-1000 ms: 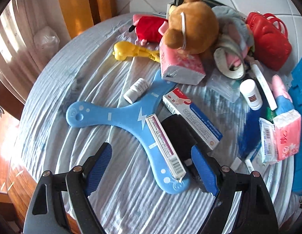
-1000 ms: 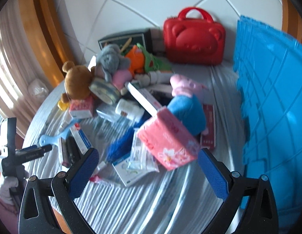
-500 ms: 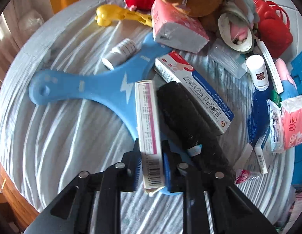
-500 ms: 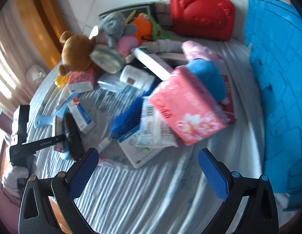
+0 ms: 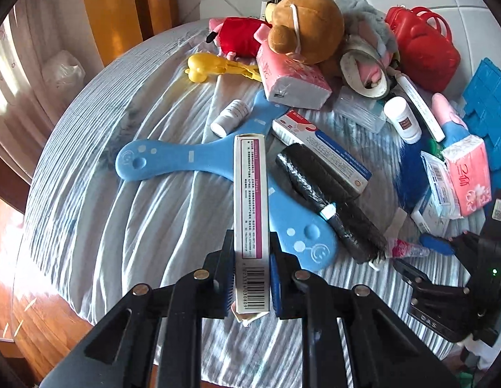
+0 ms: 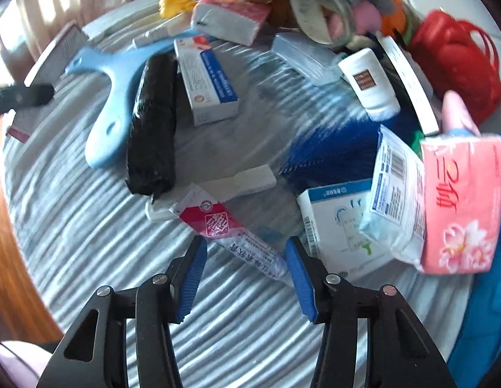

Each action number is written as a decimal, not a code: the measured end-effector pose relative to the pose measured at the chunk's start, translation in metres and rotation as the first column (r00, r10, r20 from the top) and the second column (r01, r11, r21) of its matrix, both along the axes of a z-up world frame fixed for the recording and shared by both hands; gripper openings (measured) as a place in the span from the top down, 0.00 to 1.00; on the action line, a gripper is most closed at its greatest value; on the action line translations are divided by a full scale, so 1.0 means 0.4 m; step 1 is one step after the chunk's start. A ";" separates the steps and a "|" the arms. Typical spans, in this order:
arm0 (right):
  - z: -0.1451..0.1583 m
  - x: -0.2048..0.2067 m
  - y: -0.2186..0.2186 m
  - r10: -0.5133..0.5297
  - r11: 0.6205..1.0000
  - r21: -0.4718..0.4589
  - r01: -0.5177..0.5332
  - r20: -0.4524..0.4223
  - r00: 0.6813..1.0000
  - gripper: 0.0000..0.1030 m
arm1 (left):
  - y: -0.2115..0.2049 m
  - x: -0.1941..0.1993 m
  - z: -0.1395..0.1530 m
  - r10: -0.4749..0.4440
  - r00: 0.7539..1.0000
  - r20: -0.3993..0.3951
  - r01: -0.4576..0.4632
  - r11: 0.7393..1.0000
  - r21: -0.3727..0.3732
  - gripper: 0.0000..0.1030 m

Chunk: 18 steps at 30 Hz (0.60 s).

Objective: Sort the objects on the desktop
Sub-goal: 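Grasp a white medicine box with the left tool while the right tool grasps a red-white ointment tube, then carry the medicine box and ointment tube with both tools over the blue bin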

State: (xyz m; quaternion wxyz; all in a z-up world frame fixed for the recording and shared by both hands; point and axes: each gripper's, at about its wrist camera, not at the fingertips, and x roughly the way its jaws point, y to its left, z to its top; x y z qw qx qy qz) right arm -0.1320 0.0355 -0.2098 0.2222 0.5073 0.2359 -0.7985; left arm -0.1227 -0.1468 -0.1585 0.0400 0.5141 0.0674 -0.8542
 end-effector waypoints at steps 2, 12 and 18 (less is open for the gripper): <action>0.000 -0.009 0.004 0.005 1.000 -0.017 -0.004 0.013 1.000 0.62 | 0.011 0.008 0.005 -0.009 1.000 -0.005 0.009 1.000 0.007 0.83; 0.224 -0.003 0.097 -0.082 0.962 -0.265 0.070 -0.033 0.996 0.84 | 0.140 0.011 0.154 -0.132 0.977 -0.164 0.128 0.991 -0.037 0.83; 0.474 0.030 0.251 -0.219 0.917 -0.380 0.123 -0.220 0.951 0.84 | 0.300 -0.016 0.289 -0.275 0.916 -0.293 0.267 0.961 -0.066 0.83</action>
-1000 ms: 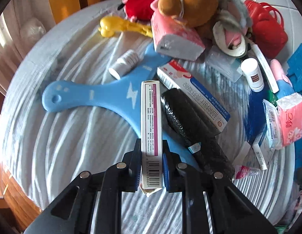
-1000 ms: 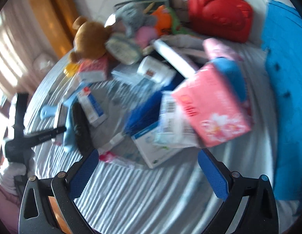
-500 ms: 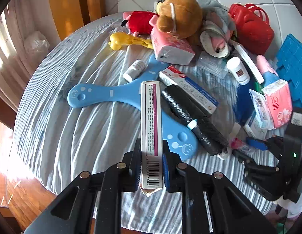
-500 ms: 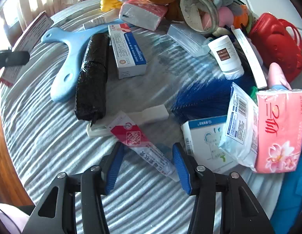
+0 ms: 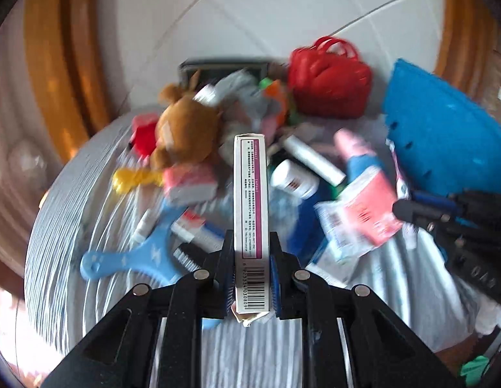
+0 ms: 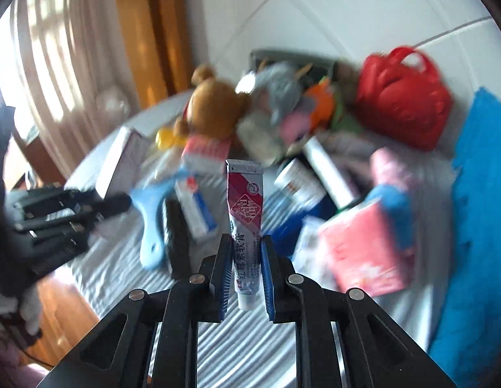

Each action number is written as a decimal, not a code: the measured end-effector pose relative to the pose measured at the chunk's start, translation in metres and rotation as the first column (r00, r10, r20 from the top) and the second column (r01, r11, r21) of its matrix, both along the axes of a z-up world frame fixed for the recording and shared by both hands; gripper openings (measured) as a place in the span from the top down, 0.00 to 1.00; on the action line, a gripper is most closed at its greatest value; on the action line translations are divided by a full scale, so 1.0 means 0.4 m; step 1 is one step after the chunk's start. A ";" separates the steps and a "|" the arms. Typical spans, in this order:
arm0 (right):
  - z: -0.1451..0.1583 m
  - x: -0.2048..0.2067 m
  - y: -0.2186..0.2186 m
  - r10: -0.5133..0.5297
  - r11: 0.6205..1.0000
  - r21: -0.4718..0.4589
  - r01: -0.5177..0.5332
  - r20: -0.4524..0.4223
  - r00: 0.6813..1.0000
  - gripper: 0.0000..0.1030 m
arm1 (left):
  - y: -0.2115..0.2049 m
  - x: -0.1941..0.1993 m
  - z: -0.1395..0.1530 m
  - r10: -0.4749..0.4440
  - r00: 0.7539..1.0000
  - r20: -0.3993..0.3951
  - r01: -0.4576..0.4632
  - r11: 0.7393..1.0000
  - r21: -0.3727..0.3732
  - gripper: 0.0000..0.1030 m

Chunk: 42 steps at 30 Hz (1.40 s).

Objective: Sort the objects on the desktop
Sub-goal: 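Carry the medicine box and ointment tube with both tools over the blue bin, then open both tools to drop the box and tube into the bin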

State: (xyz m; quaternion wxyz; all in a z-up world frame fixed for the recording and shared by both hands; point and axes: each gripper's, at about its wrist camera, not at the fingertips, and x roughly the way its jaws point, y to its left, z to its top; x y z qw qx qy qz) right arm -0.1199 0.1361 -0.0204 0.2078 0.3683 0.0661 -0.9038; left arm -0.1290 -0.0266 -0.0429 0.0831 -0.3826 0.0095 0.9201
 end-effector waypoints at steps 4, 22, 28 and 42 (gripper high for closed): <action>0.143 0.015 0.119 -0.116 0.993 -0.035 0.112 -0.125 0.985 0.83 | 0.162 -0.019 0.110 -0.131 0.986 -0.100 0.133 0.991 0.013 0.83; 0.374 0.151 0.717 -0.553 0.817 -0.006 0.576 -0.289 0.782 0.83 | 0.880 0.039 0.424 -0.526 0.804 -0.277 0.533 0.844 -0.059 0.83; 0.326 0.121 0.884 -0.631 0.748 0.102 0.656 -0.198 0.751 0.84 | 1.084 0.045 0.426 -0.601 0.779 -0.178 0.591 0.799 -0.112 0.83; 0.197 0.062 1.083 -0.684 0.702 0.211 0.680 -0.067 0.727 0.84 | 1.267 -0.012 0.300 -0.630 0.776 0.036 0.625 0.758 -0.187 0.83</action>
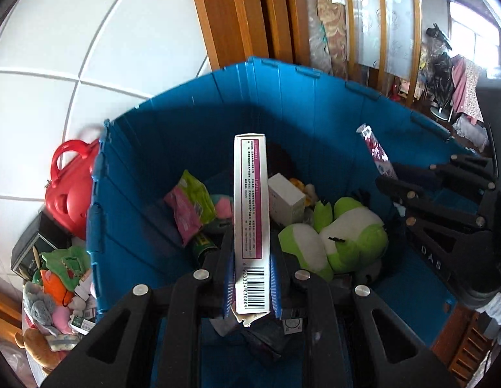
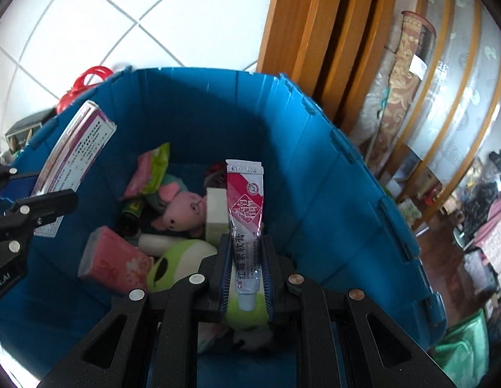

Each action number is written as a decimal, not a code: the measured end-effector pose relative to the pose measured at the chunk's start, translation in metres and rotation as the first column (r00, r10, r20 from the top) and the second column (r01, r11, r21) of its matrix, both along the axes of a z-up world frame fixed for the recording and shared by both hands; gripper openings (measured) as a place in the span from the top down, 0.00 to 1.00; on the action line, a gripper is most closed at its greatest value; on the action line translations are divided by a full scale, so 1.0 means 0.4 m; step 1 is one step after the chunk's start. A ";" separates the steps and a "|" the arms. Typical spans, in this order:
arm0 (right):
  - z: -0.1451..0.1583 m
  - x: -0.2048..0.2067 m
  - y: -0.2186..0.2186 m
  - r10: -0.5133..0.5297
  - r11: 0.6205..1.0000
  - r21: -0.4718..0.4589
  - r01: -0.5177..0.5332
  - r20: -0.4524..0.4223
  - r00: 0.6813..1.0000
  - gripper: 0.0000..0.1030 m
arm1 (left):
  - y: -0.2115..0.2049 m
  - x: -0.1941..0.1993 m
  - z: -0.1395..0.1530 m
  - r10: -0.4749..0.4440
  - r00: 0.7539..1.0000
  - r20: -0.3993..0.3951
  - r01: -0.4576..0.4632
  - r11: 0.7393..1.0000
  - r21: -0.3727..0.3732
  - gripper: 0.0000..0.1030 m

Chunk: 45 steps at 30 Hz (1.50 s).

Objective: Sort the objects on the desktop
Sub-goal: 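Open both tools to drop the box and tube into the bin, then move both tools back over the pile on the bed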

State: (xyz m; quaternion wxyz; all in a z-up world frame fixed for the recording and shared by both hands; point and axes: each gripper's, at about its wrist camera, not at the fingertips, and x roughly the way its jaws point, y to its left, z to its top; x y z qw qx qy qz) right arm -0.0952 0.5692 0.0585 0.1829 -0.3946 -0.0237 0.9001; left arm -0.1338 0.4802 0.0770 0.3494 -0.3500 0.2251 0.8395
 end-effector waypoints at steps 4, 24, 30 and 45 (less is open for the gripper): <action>-0.002 -0.003 0.005 0.002 1.000 0.013 -0.003 0.017 1.000 0.84 | -0.002 0.003 -0.007 -0.007 1.000 -0.012 0.007 1.000 -0.011 0.83; -0.009 -0.016 0.010 -0.028 0.999 0.040 0.026 0.049 0.998 0.82 | -0.028 -0.027 -0.012 0.035 0.999 0.040 -0.036 0.999 0.029 0.51; -0.007 -0.014 0.005 -0.027 0.999 0.043 0.025 0.046 0.999 0.54 | -0.030 -0.026 -0.009 0.047 0.998 0.031 -0.048 0.998 0.034 0.51; 0.016 0.013 -0.016 -0.033 0.999 0.026 0.034 -0.032 0.999 0.00 | -0.139 0.046 0.057 0.083 0.995 -0.047 -0.072 0.978 0.197 0.50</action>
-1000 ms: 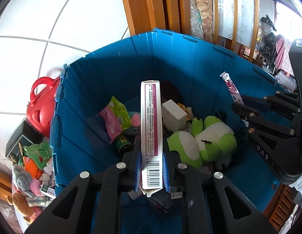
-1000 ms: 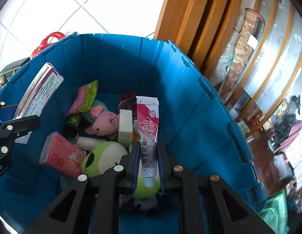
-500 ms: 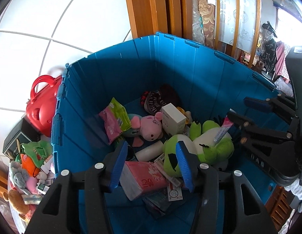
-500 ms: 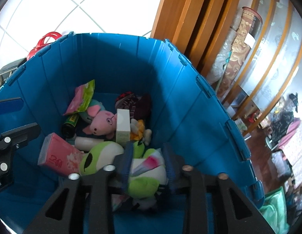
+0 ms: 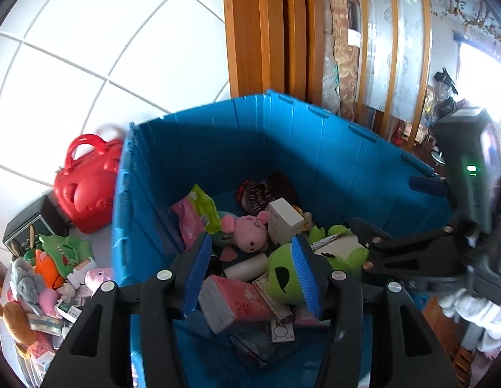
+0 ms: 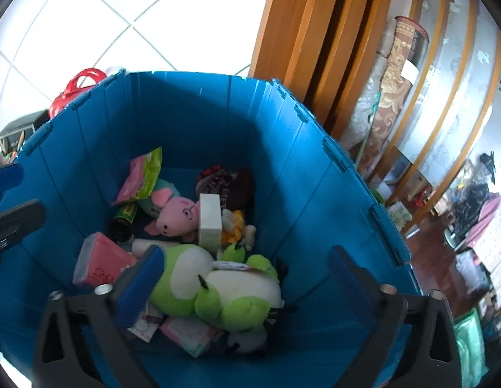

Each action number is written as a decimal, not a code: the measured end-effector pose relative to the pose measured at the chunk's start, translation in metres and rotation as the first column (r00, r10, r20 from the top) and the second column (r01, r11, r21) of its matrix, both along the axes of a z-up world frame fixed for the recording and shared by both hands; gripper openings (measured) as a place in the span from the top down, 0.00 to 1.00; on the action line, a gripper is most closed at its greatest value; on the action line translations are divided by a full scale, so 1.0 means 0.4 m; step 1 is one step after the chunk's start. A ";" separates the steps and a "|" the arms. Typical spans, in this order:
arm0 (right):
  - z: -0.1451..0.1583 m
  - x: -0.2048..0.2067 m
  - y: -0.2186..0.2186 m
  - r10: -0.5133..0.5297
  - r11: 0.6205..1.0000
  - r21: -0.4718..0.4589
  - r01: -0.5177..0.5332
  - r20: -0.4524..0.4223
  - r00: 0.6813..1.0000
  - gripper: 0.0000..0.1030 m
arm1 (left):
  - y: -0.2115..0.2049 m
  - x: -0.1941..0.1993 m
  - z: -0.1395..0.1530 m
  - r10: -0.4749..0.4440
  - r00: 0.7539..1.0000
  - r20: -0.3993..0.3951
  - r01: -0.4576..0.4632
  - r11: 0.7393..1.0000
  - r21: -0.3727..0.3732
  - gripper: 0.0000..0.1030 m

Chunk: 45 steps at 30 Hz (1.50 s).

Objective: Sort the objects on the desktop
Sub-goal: 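Move both tools back over the pile on the bed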

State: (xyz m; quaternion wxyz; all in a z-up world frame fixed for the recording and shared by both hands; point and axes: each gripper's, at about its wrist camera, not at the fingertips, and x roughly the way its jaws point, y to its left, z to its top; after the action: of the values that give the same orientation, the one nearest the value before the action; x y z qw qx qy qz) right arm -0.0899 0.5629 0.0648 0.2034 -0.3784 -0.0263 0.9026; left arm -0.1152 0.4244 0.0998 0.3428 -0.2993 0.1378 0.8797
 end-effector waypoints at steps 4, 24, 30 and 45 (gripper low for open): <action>0.029 0.042 -0.034 0.012 0.999 -0.036 -0.015 -0.090 0.996 0.00 | -0.077 0.041 0.033 0.025 0.997 -0.070 -0.023 0.999 0.031 0.43; 0.108 0.008 -0.605 0.358 0.888 -0.132 -0.441 -0.405 0.841 0.00 | -0.799 -0.064 -0.150 0.539 0.842 0.027 -0.540 0.841 0.029 0.43; -0.013 -0.051 -0.769 0.450 0.833 -0.192 -0.519 -0.313 0.837 0.00 | -1.054 -0.117 -0.354 0.697 0.697 0.168 -0.689 0.716 -0.109 0.43; -0.342 -0.098 -0.870 0.426 0.858 -0.335 -0.390 0.040 0.904 0.00 | -1.213 -0.207 -0.773 0.751 0.461 0.473 -0.695 0.637 -0.333 0.43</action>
State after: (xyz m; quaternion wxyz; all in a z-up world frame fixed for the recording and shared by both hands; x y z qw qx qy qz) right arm -0.1291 0.2148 -0.0721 -0.0585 -0.4423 0.0290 0.8945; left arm -0.1980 -0.0609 -0.2094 -0.0527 -0.5936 -0.0714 0.7999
